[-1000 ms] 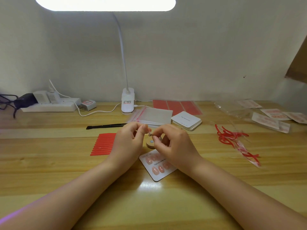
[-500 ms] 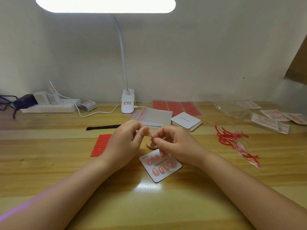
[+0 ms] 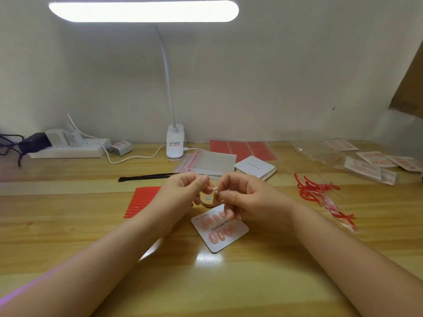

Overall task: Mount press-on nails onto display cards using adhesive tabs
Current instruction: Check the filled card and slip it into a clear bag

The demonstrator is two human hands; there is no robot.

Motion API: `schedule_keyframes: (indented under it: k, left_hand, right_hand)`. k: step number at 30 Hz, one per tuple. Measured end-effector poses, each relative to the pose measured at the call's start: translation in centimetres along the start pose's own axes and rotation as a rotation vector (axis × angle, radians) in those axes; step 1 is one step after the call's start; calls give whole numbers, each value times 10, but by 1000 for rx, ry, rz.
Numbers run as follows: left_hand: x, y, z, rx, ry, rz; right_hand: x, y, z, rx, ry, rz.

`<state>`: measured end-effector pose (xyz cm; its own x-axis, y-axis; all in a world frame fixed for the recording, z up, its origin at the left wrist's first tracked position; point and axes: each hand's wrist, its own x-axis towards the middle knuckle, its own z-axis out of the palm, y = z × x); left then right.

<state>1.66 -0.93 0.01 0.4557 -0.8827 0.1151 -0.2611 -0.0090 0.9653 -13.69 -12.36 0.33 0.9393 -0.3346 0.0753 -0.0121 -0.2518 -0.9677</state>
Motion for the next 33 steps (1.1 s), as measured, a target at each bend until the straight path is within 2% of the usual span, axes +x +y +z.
schedule_keyframes:
  k: [8, 11, 13, 17, 20, 23, 29, 33]
  left_hand:
    - [3, -1, 3, 8, 52, -57]
    - [12, -3, -14, -21, 284, -145]
    - [15, -5, -29, 38, 400, -122]
    - [11, -9, -19, 50, 295, -5]
    - [10, -13, -10, 35, 255, -25]
    - [9, -17, -7, 12, 262, -27]
    - [9, -21, -3, -38, 270, -25]
    - [7, -23, 1, 13, 275, -4]
  right_hand:
    - [-2, 1, -1, 54, -24, 10]
    - [-2, 0, -2, 122, -42, -3]
    - [0, -1, -2, 134, 52, -37]
    - [7, 6, 3, 27, 348, -67]
    - [11, 13, 9, -34, 453, -25]
    - [14, 15, 16, -80, 475, -26]
    - [15, 15, 25, -32, 404, -16]
    - [15, 17, 28, -94, 448, -60]
